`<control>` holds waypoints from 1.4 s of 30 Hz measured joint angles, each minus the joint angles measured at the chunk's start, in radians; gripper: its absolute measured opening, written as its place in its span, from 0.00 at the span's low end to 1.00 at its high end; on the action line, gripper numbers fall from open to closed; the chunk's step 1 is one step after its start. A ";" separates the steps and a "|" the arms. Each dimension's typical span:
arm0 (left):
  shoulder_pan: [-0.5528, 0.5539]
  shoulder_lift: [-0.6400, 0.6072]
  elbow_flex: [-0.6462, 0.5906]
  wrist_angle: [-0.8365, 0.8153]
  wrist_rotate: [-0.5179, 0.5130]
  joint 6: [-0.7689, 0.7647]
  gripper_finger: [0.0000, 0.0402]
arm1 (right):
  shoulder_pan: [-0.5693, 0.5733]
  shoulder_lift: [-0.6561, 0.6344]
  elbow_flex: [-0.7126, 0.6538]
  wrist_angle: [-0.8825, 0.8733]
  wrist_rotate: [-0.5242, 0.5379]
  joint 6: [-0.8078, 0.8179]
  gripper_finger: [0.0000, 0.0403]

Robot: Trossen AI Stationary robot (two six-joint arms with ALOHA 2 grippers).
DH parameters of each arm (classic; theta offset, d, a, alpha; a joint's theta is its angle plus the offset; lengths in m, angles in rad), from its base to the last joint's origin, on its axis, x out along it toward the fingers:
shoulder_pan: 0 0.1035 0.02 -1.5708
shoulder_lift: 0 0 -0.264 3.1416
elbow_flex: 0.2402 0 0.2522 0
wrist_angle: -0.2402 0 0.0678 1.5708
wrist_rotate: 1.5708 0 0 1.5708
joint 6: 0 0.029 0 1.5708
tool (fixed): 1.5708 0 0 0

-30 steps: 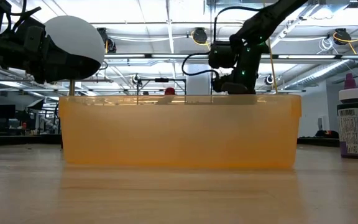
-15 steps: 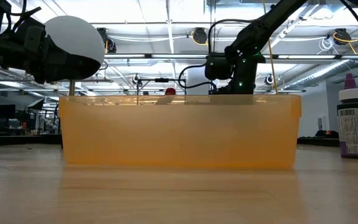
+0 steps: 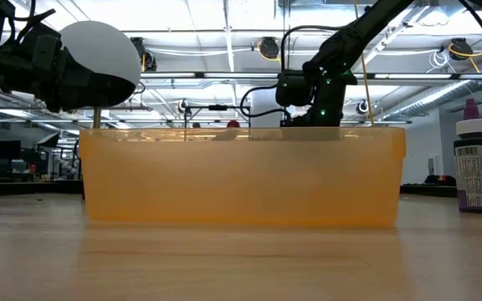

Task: Pick & Place food coloring
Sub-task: Put the red food coloring bottle into the orange bin

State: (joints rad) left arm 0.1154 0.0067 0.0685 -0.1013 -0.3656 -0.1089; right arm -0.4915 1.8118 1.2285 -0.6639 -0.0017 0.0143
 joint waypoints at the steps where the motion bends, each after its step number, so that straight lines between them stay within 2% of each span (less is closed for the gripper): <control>1: 0.000 0.000 0.000 0.000 0.000 0.000 0.88 | 0.000 0.000 0.000 0.002 0.000 0.000 0.38; 5: 0.000 0.000 0.000 0.000 0.000 0.000 0.88 | -0.003 0.000 0.000 0.002 0.000 0.002 0.28; 10: 0.000 0.000 0.000 0.000 0.000 0.000 0.88 | -0.006 -0.001 0.001 -0.020 0.000 0.002 0.11; 19: 0.000 0.000 0.000 0.000 0.000 0.000 0.88 | 0.065 -0.043 0.005 -0.030 0.005 -0.016 0.10; 21: 0.000 0.000 0.000 0.000 0.000 0.000 0.88 | 0.105 -0.075 0.016 -0.034 0.021 0.005 0.10; 25: 0.000 0.000 0.000 0.000 0.000 0.000 0.88 | 0.230 -0.137 0.060 -0.077 0.136 0.038 0.10; 31: 0.000 0.000 0.000 0.000 0.000 0.000 0.88 | 0.443 -0.154 0.217 -0.213 0.243 0.142 0.10; 34: 0.000 0.000 0.000 0.000 0.000 0.000 0.88 | 0.534 -0.133 0.314 -0.268 0.246 0.224 0.10; 38: 0.000 0.000 0.000 0.000 0.000 0.000 0.88 | 0.645 -0.075 0.430 -0.397 0.312 0.317 0.10; 42: 0.000 0.000 0.000 0.000 0.000 0.000 0.88 | 0.710 -0.012 0.470 -0.485 0.292 0.402 0.10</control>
State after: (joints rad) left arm 0.1154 0.0065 0.0685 -0.1009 -0.3656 -0.1089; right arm 0.2187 1.7994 1.6989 -1.1489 0.2902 0.4161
